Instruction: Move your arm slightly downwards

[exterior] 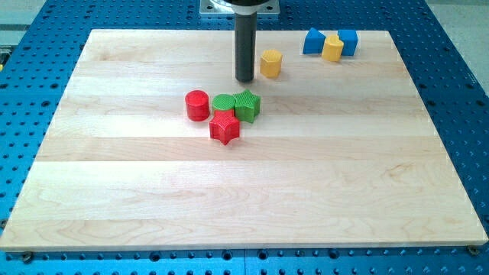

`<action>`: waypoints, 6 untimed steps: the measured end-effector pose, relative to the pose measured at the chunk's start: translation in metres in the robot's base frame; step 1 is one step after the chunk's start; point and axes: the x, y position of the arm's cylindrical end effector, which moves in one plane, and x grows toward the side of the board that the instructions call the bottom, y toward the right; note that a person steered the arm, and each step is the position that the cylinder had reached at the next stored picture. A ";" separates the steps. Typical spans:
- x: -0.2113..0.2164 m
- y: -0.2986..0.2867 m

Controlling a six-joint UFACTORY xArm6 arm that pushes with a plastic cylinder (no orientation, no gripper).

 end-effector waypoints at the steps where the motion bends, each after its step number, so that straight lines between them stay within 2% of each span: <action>1: -0.020 0.067; 2: -0.023 0.093; 4: 0.005 0.076; 6: 0.007 0.071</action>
